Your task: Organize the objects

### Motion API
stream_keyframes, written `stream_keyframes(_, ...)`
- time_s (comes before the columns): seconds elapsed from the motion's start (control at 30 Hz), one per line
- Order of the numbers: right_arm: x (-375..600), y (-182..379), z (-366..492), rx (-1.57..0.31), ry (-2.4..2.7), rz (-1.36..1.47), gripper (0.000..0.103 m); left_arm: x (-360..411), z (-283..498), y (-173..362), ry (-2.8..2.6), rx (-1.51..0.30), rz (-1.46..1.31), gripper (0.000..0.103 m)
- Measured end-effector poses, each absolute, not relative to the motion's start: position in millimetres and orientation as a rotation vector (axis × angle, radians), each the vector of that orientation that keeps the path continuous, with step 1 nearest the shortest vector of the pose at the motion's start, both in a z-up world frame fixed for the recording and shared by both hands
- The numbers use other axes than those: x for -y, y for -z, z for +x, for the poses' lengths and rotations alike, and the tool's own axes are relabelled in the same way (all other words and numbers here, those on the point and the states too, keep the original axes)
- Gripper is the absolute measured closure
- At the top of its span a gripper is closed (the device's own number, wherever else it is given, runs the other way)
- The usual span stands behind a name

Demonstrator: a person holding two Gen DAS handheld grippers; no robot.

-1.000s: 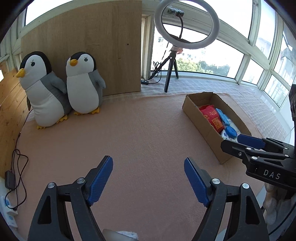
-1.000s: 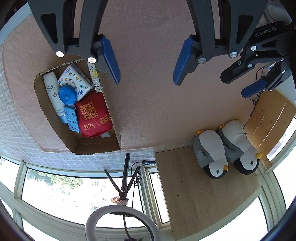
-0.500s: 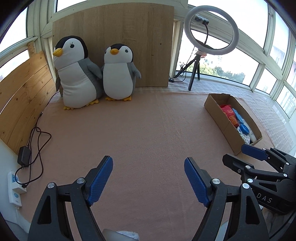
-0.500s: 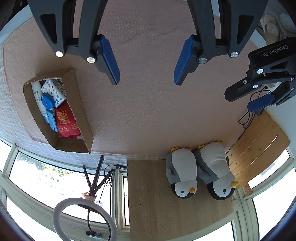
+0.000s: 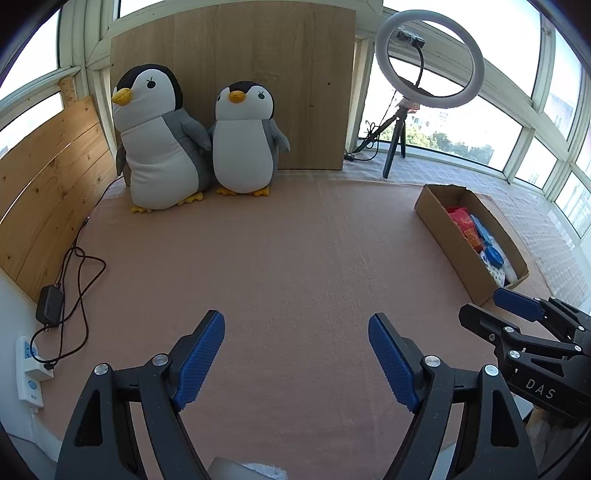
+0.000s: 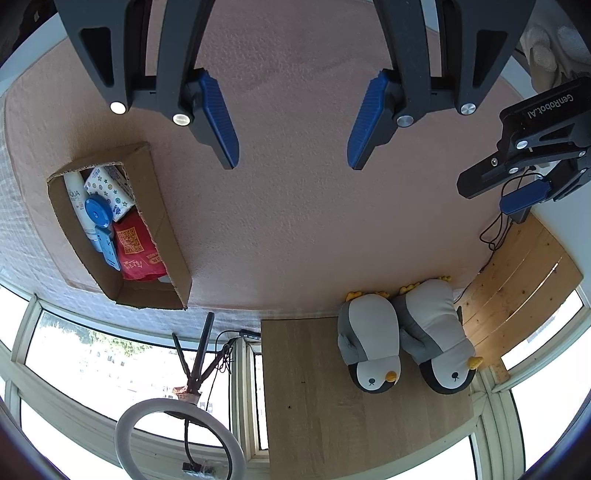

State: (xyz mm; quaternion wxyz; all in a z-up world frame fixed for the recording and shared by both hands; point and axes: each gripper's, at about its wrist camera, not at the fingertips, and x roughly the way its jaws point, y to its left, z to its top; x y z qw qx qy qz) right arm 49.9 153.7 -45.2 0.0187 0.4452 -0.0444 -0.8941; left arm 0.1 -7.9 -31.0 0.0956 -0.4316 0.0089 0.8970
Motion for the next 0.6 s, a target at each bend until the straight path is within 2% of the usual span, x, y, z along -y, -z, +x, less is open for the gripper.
stream_keyframes(0.6, -160.6, 51.3, 53.7, 0.152, 2.773, 1.412, 0.045, 8.5, -0.5, 37.8, -2.662, -0.014, -1.305, 0.019)
